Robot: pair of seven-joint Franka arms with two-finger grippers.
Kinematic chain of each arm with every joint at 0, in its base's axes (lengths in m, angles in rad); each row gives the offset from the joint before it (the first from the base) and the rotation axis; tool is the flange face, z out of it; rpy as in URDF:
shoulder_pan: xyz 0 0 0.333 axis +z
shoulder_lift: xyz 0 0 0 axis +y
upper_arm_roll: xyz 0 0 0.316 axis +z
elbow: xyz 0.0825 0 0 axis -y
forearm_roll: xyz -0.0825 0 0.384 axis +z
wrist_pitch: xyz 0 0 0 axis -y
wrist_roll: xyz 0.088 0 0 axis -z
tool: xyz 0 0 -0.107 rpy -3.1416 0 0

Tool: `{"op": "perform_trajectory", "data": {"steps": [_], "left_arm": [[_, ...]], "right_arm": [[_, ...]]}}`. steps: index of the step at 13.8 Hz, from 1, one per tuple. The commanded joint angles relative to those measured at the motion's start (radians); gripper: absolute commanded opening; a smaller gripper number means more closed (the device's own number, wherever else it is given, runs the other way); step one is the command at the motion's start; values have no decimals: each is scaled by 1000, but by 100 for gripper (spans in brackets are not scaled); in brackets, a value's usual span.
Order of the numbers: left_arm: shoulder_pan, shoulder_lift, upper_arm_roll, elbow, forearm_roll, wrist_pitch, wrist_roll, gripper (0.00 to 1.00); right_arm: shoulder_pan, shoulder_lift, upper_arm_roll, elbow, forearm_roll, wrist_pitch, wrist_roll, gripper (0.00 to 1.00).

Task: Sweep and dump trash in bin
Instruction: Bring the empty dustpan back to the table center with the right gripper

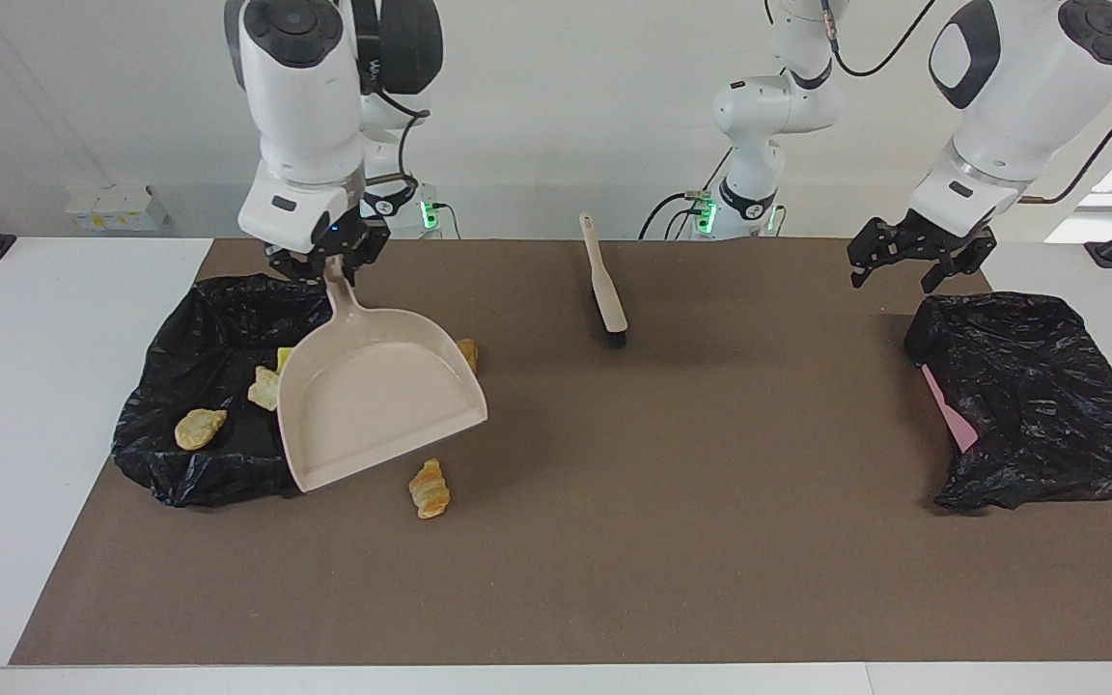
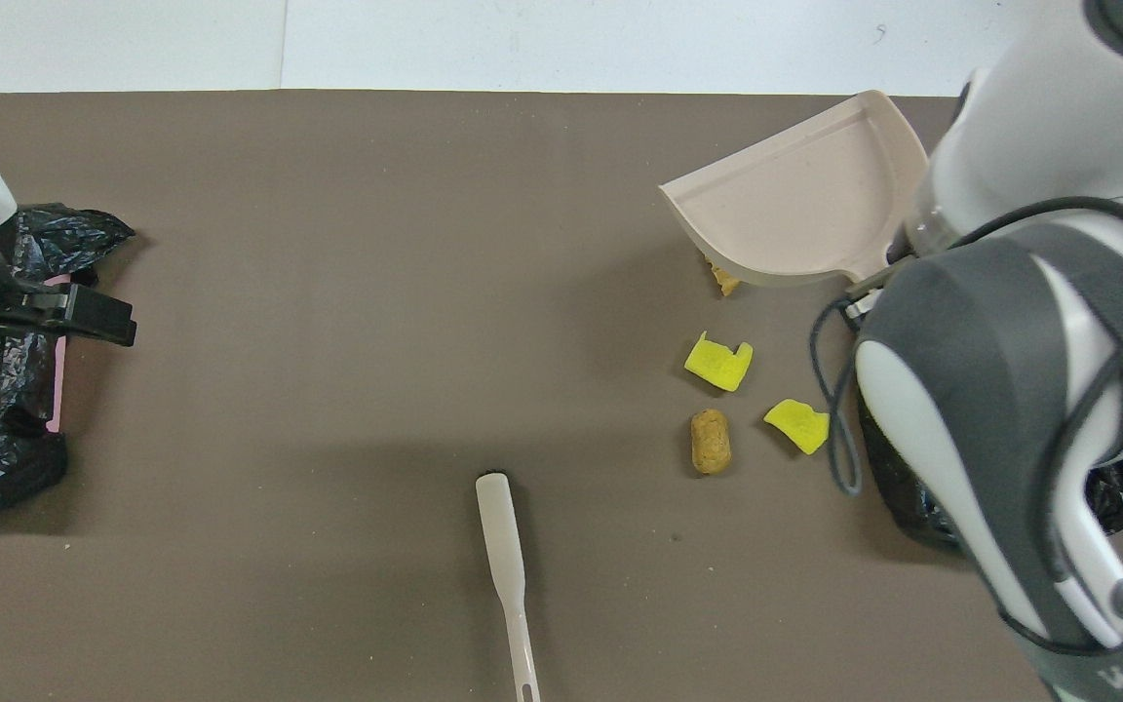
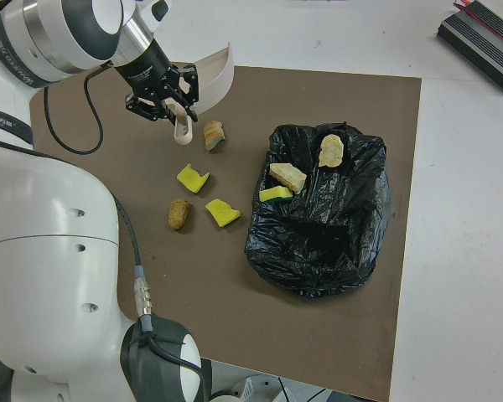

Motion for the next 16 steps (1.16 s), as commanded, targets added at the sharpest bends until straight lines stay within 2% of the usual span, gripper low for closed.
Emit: {"op": "perform_trajectory", "data": {"steps": [1,5,7,10,13,16], "left_arm": [[3,0,-4,11,15,-6,5,100],[6,-2,-4,11,15,-7,5,100],[4,-2,-4,11,15,-6,5,100],[4,-2,-4,11,15,-7,7,100],[3,0,-4,11,15,-7,2,100],[0,-2,-4,11,15,-7,5,100]], "right_arm": [[93,57,-2,-11,41,100,257,0],[217,166,-2,1,91,263,526,0],[286,229,-3,47,88,318,651,0],[355,298,-3,87,85,361,666,0],[424,356,-8,84,82,415,718,0],[449,379,-8,58,71,442,728,0]]}}
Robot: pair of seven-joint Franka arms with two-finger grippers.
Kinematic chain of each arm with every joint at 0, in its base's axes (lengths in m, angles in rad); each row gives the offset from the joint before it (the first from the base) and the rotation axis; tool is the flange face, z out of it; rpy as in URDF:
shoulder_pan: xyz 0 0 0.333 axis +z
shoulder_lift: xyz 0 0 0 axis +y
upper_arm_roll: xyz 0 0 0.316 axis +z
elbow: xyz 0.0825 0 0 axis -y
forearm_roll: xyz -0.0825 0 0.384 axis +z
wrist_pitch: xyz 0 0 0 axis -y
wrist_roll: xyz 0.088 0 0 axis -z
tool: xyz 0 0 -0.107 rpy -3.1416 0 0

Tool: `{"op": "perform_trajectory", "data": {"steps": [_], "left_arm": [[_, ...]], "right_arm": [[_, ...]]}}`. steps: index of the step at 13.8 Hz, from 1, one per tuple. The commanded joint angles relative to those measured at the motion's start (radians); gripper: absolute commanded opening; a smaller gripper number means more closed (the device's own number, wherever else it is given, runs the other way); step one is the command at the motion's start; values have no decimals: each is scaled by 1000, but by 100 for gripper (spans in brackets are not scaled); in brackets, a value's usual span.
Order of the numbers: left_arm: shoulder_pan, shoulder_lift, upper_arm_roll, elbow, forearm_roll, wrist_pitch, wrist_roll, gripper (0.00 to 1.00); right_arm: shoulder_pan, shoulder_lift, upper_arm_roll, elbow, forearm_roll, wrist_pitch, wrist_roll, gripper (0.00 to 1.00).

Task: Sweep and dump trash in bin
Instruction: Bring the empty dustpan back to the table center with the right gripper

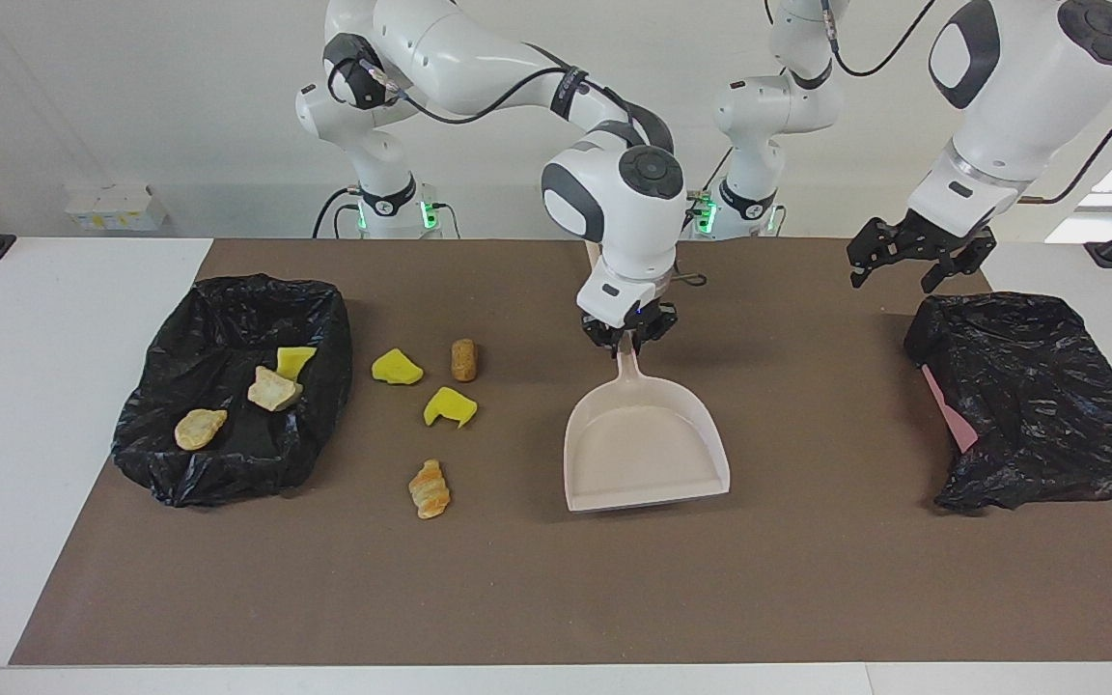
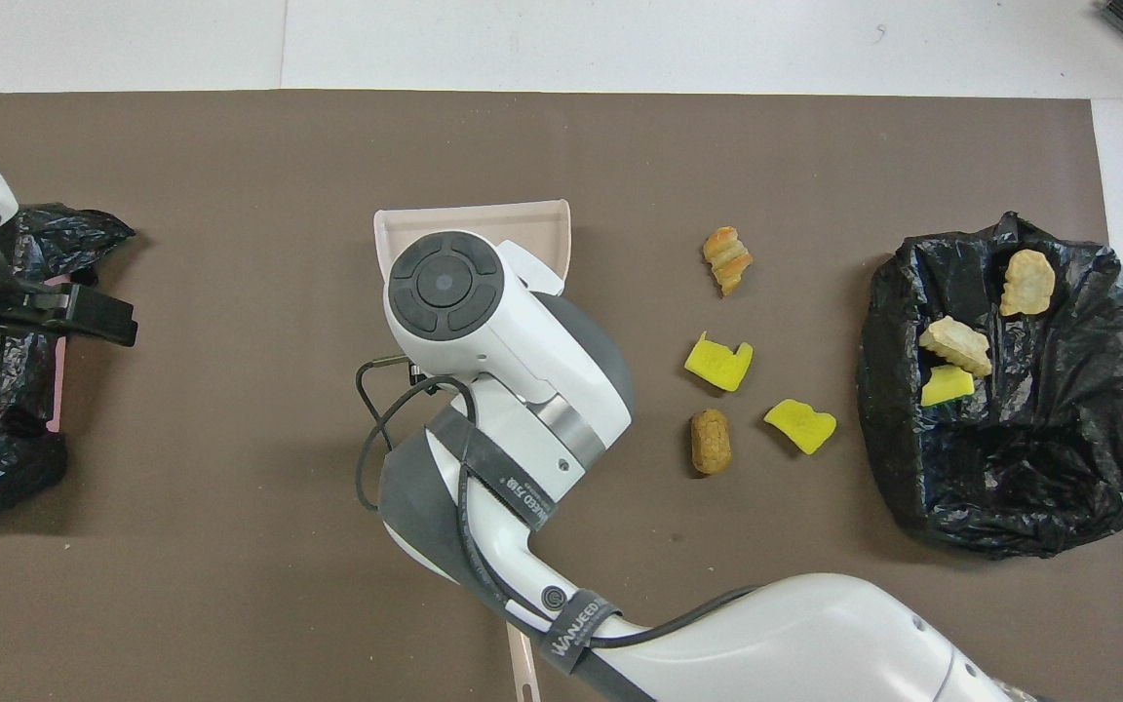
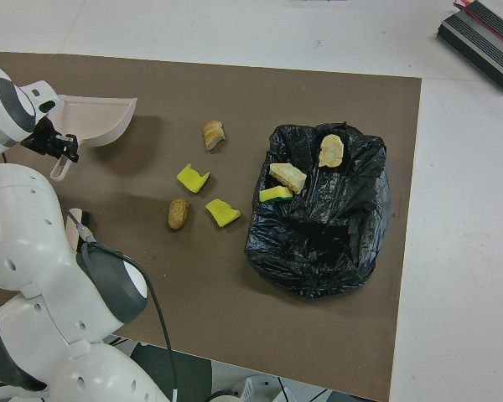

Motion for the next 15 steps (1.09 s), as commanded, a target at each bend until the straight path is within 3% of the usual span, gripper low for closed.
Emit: {"op": "perform_trajectory", "data": {"steps": [1,4,11,15], "left_arm": [[4,-2,-2,11,14,-7,2,100],[-1,-2,-3,11,14,-7,4,100],[4,0,-2,5,11,28,7,100],[4,11,-3,-24,6,114,13,100]], "right_arm": [[14,23,-2,-2,-11,38,23,0],[20,26,-1,-47,-22,109,47,0],[8,16,-7,-125,-49,123,89,0],[0,16,-5,-127,-48,115,150,14]]}}
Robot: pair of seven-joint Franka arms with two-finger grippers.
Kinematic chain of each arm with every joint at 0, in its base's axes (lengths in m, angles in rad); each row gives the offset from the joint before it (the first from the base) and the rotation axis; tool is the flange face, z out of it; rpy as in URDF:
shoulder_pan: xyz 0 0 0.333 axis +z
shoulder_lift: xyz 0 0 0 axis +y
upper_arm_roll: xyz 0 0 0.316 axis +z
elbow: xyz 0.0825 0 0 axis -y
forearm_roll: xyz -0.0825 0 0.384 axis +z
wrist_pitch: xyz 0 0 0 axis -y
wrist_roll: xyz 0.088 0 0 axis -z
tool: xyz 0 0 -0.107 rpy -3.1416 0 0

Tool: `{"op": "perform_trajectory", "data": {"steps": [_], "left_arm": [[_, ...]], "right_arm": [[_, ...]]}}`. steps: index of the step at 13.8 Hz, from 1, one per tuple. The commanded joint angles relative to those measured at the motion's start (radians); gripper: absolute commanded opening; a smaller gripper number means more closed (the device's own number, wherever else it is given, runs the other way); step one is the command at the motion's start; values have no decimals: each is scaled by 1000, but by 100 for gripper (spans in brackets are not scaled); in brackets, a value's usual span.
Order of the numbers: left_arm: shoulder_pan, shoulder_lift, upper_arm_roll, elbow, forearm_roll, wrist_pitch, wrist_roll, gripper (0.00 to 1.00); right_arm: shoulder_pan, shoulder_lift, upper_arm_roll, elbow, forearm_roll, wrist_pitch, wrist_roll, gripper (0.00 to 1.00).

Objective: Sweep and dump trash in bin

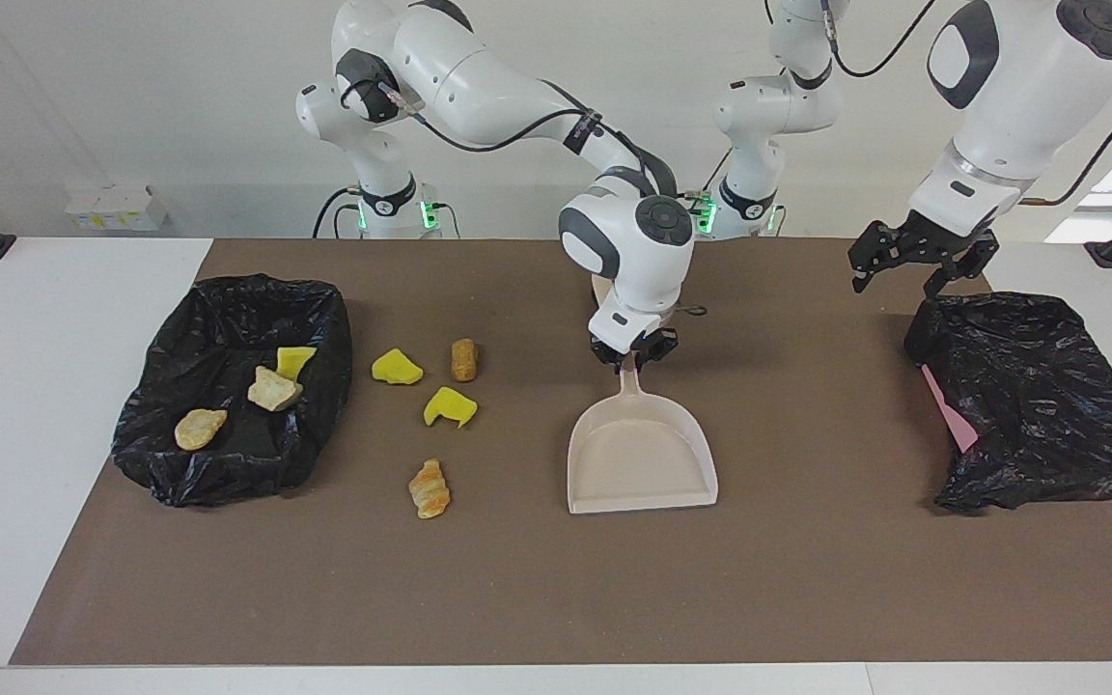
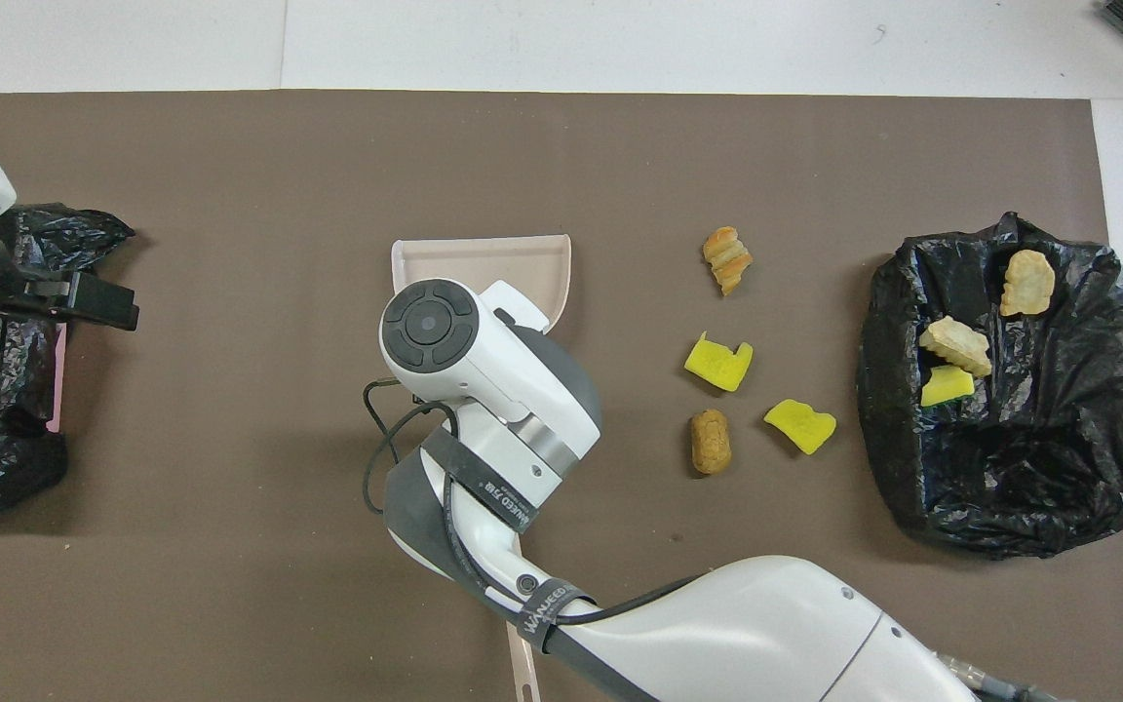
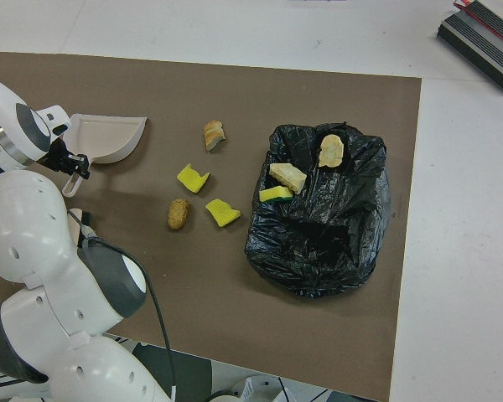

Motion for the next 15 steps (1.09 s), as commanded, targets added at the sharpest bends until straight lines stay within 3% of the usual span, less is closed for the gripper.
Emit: {"op": "perform_trajectory", "data": {"steps": [1,2,3,5,7,12,15], "left_arm": [[-1,10,-3,-25,5,74,17,100],[-9,26,-3,-25,2,103,16,100],[-15,44,-4,-26,2,134,17,100],[-24,84,-11,-25,-11,183,14,100],[-47,119,-11,-17,-20,224,11,100],[-105,220,-17,-13,-43,347,-4,100],[-209,276,-14,-19,-46,428,-112,100]], "right_arm": [[-19,-22,7,-40,-19,23,42,17],[-19,-22,7,-39,-19,25,42,35],[-20,-22,7,-39,-22,22,42,43],[-17,-22,7,-27,-22,23,42,49],[-23,-35,8,-25,-16,26,42,62],[-25,-159,13,-66,-2,-82,77,75],[1,-275,18,-196,24,-92,107,79]]}}
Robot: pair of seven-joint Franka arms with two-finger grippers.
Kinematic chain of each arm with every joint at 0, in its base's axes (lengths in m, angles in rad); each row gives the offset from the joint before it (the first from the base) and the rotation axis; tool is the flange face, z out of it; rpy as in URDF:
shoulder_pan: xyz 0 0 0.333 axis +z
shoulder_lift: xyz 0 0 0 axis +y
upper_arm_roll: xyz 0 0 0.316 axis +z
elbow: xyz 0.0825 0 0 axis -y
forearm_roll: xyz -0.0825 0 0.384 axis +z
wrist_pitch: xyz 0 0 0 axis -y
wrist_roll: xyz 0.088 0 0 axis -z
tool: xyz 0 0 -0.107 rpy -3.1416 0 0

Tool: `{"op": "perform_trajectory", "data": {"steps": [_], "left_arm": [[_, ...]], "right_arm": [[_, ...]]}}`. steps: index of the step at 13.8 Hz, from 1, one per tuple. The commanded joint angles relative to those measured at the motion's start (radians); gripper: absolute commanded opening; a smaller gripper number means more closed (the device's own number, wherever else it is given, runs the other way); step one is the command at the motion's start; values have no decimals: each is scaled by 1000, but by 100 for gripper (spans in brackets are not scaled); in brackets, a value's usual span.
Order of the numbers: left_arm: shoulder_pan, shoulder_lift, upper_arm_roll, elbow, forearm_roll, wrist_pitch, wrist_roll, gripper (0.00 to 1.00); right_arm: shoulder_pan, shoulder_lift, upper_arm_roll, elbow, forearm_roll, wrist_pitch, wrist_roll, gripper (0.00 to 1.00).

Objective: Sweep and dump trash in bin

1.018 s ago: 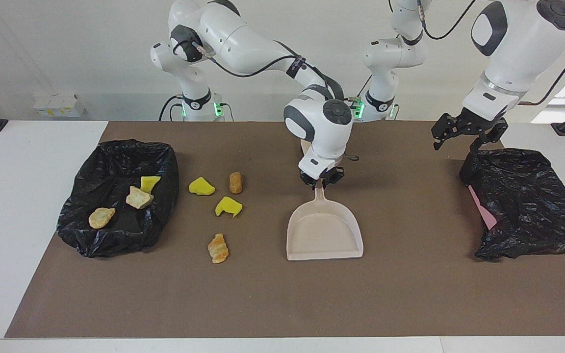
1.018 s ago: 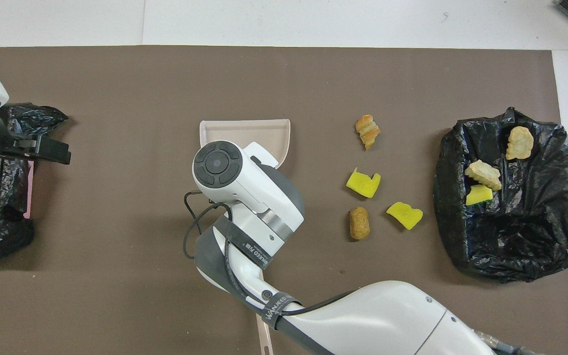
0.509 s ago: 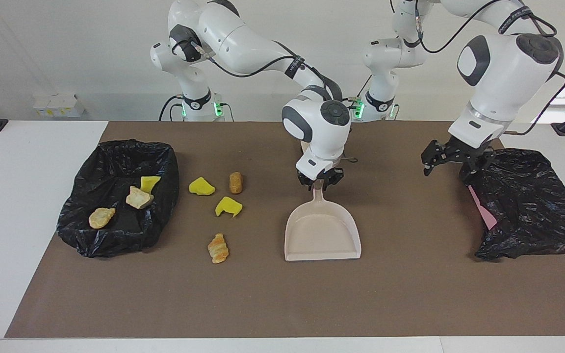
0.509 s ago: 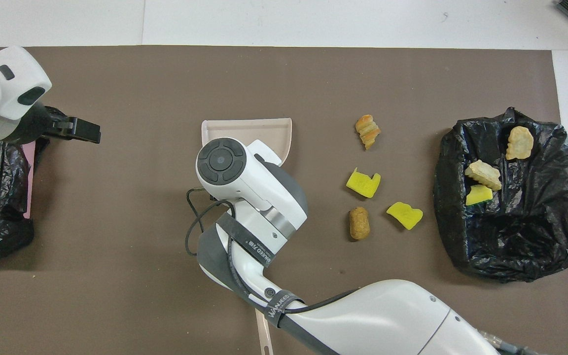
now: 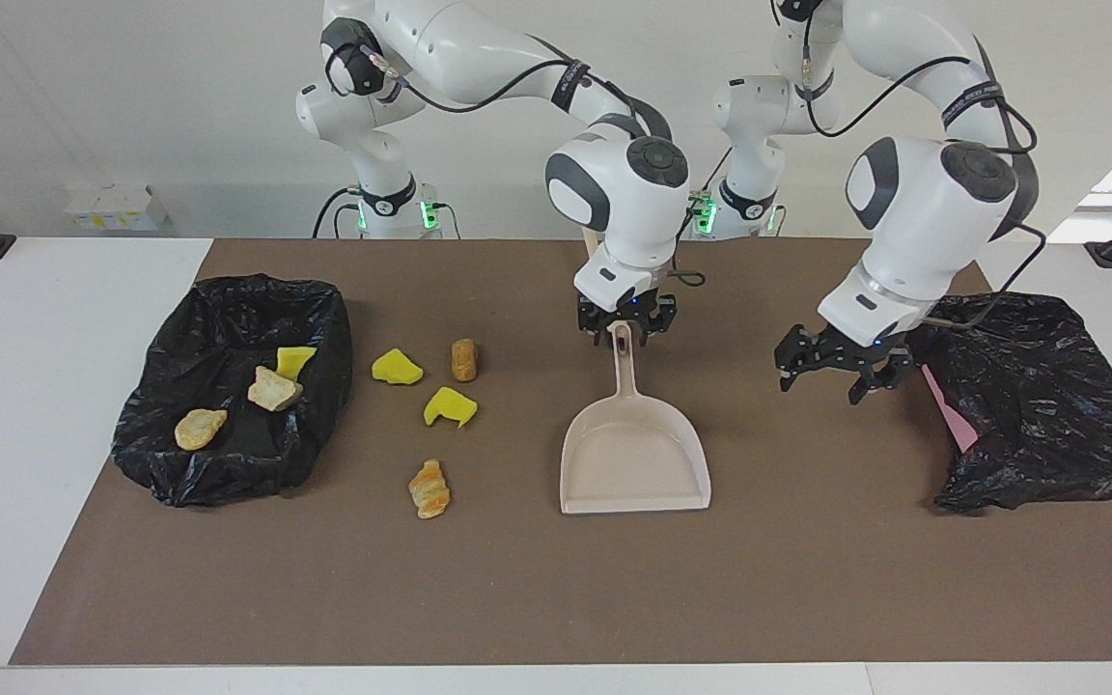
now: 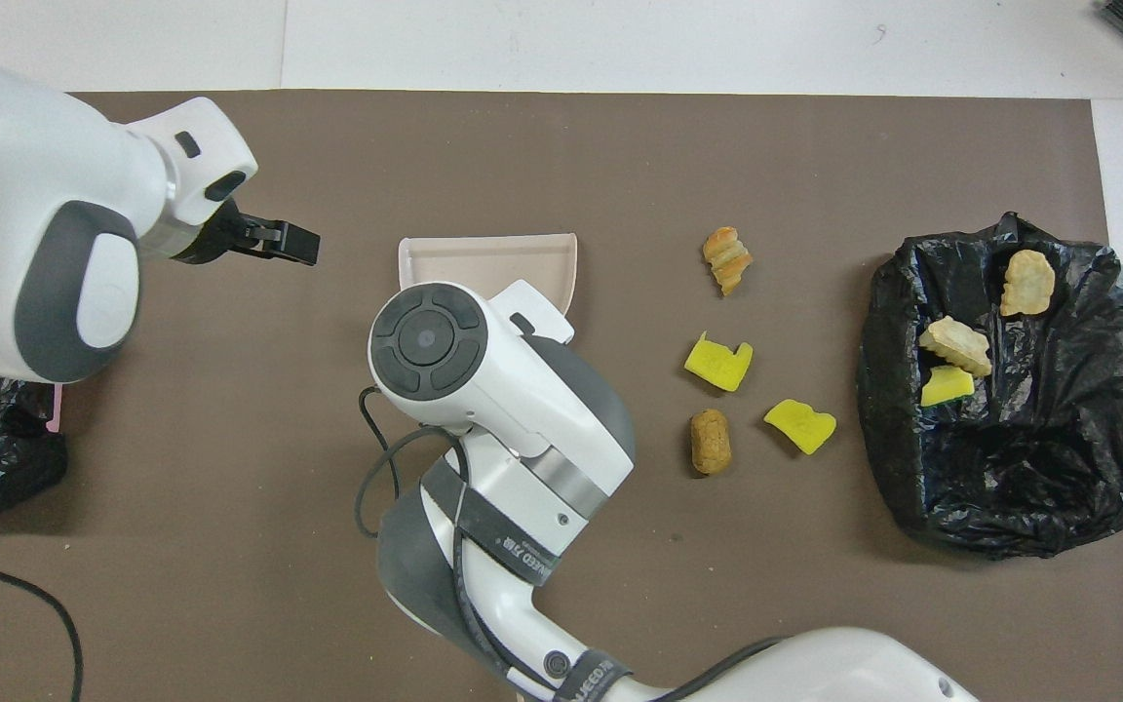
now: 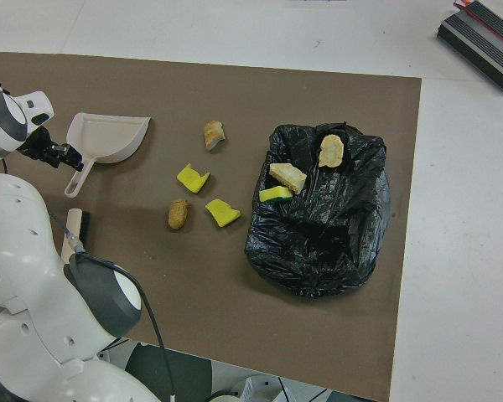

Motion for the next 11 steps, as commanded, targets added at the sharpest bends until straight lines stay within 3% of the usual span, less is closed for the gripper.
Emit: {"op": "perform_trajectory", "data": {"steps": [1,4,7,11], "left_arm": [[-83,37,13,-6,-5,54,-90,100],[-160,63,13,-14,5,56,-180,100],[-208,74,13,-49,8,79,-277,100],[-296,68,12,-113,5,83,-367,100]], "right_arm": [[13,-151,6,-192,68,16,37,83],[76,-280,9,-381,110,54,49,85],[128,-411,9,-629,181,236,72,85],[203,-487,9,-800,193,278,72,84]]}}
